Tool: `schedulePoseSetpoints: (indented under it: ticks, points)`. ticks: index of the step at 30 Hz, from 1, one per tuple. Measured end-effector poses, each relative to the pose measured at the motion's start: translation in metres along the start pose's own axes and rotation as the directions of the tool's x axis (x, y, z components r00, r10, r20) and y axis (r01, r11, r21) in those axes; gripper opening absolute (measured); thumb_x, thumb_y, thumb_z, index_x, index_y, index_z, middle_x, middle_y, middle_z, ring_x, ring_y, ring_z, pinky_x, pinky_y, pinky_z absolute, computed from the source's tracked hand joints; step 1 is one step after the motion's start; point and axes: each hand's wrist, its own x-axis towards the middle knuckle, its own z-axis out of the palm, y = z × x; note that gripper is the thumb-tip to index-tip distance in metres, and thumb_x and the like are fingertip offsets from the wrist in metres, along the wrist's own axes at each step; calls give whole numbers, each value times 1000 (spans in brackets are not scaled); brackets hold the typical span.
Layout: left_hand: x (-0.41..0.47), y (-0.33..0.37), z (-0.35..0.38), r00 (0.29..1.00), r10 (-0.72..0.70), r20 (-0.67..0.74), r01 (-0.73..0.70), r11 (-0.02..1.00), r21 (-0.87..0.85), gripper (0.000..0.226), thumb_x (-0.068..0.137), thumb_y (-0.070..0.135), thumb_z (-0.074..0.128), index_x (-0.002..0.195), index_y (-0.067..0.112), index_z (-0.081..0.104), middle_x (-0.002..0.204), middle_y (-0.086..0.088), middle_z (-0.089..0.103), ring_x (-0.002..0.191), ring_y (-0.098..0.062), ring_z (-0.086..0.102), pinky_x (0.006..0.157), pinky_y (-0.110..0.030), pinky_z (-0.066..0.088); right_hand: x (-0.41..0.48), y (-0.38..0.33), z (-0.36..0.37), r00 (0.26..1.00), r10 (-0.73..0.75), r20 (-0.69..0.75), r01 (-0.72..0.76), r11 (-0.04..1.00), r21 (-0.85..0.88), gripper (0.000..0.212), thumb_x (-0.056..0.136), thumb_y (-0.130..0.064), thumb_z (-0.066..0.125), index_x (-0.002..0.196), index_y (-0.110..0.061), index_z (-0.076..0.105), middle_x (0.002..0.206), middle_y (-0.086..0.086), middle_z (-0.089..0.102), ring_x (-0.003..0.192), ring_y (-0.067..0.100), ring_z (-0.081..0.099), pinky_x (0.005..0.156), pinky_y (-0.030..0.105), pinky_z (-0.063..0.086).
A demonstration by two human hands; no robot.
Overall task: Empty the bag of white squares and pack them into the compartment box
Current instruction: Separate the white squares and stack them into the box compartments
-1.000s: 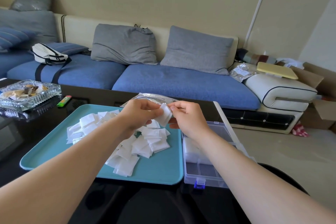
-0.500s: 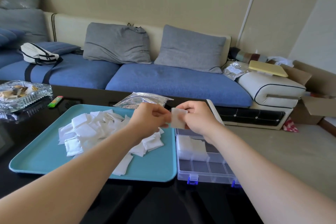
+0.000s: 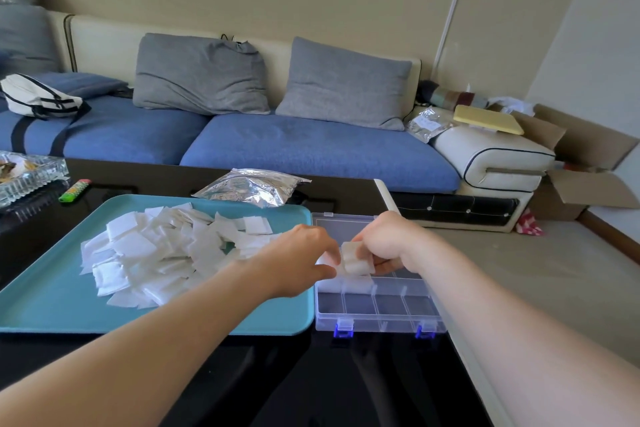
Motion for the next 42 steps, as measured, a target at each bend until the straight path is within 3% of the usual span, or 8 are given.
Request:
schedulePoseSetpoints:
  ticks: [6, 13, 19, 27, 30, 34, 38, 42]
  points:
    - [-2, -2, -4, 1000, 31, -6, -30, 999, 43, 27, 98, 42, 69, 122, 30, 73, 126, 10, 68, 121, -16, 54, 101, -29, 41, -5, 2, -5, 974, -218, 53, 224, 930, -292, 30, 89, -7, 80, 112, -25, 75, 93, -7, 59, 82, 20, 75, 64, 25, 61]
    - [0, -7, -4, 998, -2, -66, -1, 999, -35, 7, 91, 37, 79, 98, 35, 79, 105, 16, 66, 90, -4, 45, 86, -28, 40, -8, 4, -9, 969, -238, 59, 241, 882, -404, 28, 85, -26, 89, 97, -24, 64, 87, 7, 74, 71, 20, 77, 58, 28, 60]
    - [1, -2, -7, 1000, -9, 20, 8, 999, 48, 9, 97, 39, 72, 101, 34, 78, 111, 10, 69, 109, -15, 55, 95, -39, 51, -8, 7, -4, 942, -332, 36, 294, 773, -562, 18, 80, -40, 89, 84, -24, 82, 90, 0, 72, 88, 19, 67, 75, 34, 58]
    - [1, -1, -8, 994, 20, 105, -28, 997, 72, 21, 106, 32, 60, 123, 33, 70, 126, 11, 64, 122, -11, 51, 98, -28, 42, -20, -10, 10, 921, -369, 124, 353, 654, -669, 14, 88, -10, 71, 101, -15, 72, 107, 8, 56, 92, 30, 66, 90, 48, 60]
    - [2, -4, -10, 994, 9, 108, -13, 999, 40, 22, 106, 27, 57, 115, 34, 75, 123, 11, 67, 114, -12, 55, 96, -27, 43, -27, -20, 14, 926, -370, 80, 311, 625, -716, 20, 88, -10, 74, 101, -11, 59, 97, 6, 48, 84, 28, 62, 85, 44, 59]
    - [0, -16, -26, 999, -42, 3, 42, 994, -99, 36, 95, 9, 55, 101, 32, 81, 103, 17, 76, 95, -2, 65, 78, -3, 41, -39, -36, 27, 880, -475, -12, 299, 573, -763, 32, 86, -7, 74, 94, -17, 45, 83, 3, 40, 79, 27, 52, 68, 37, 44]
    - [-4, -52, -36, 968, -233, -92, 232, 973, -20, 39, 89, 8, 55, 75, 39, 73, 89, 16, 74, 87, -7, 66, 85, -28, 57, -39, -50, 45, 822, -570, -7, 382, 559, -736, 24, 86, -3, 70, 96, -14, 51, 85, 2, 43, 81, 32, 50, 68, 38, 41]
    - [-16, -82, -35, 921, -388, -20, 386, 909, 160, 39, 88, 10, 58, 72, 45, 62, 102, 10, 65, 98, -18, 65, 81, -37, 59, -31, -54, 67, 805, -587, 87, 481, 561, -674, 24, 89, -4, 68, 112, -11, 64, 111, 11, 56, 87, 34, 54, 72, 39, 46]
